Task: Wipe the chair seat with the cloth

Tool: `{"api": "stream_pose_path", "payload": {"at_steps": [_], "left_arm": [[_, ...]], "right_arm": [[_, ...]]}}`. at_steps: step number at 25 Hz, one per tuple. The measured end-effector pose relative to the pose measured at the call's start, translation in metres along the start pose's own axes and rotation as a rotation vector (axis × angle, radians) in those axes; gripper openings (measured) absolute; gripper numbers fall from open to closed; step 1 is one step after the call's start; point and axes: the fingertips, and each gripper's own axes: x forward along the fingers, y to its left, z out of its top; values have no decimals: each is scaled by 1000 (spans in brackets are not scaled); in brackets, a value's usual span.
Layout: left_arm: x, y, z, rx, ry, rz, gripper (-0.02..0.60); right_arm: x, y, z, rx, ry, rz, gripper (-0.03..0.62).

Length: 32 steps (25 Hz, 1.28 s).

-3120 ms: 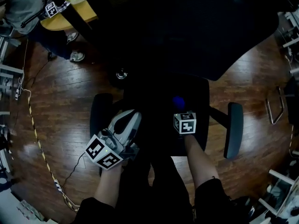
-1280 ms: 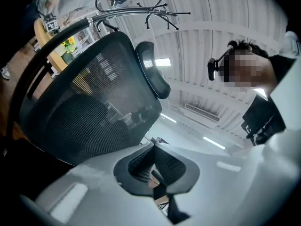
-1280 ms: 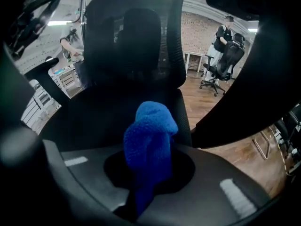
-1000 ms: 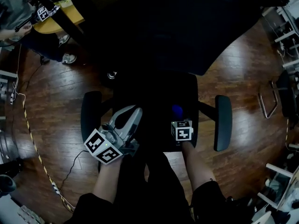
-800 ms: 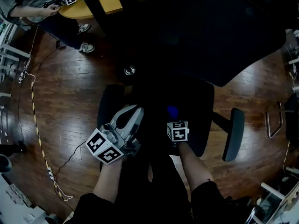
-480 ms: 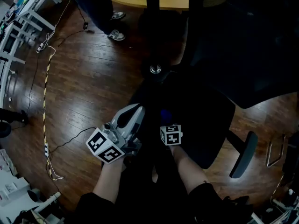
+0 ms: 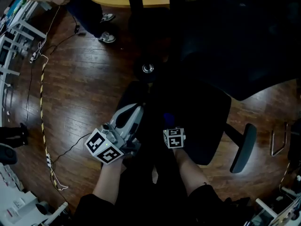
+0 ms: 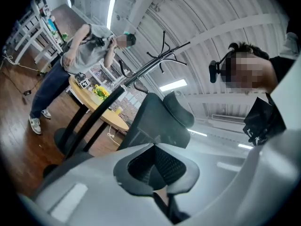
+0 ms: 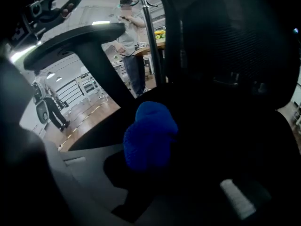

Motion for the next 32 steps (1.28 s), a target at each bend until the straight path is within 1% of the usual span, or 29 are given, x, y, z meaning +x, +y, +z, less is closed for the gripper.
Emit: {"api": "stream_pose_path", "payload": {"at_steps": [4,6,10,14,16,18,20,22,24,28,32], "left_arm": [[49,-33,-37,-18,76,-93,-8],[70,-48,-53,-28,114,-150,-8],[107,-77,-88,-54,193,-256,-8],[129,-106,-110,-71,239,-328,-8],[135,-117,-117,-76,257,-354,-8],[137,-121,-120,-78,267,-363,-8],[132,-118,-117,-80,264,-355,-8],[125,-110,-109,-79,251,-336,-8],[119,-100,-101,-75,234,-309,-8],[106,-69,-78,-67,183,-242,-8],[89,-41,-53,-65,125,-172,-8]], "right_arm": [[-44,-83,-38,104,6,-134,34],[-66,-120,-54,164,-5,-215,34],[-119,-180,-90,265,-15,-366,34],[-163,-217,-117,336,-28,-447,34],[-176,-225,-126,366,-40,-463,34],[-179,-227,-129,361,-37,-472,34],[-179,-226,-128,367,-33,-489,34],[-179,-224,-121,387,-43,-500,34],[-175,-229,-103,388,-71,-496,34],[-140,-236,-36,323,-118,-435,34],[-91,-222,41,227,-155,-353,34]]}}
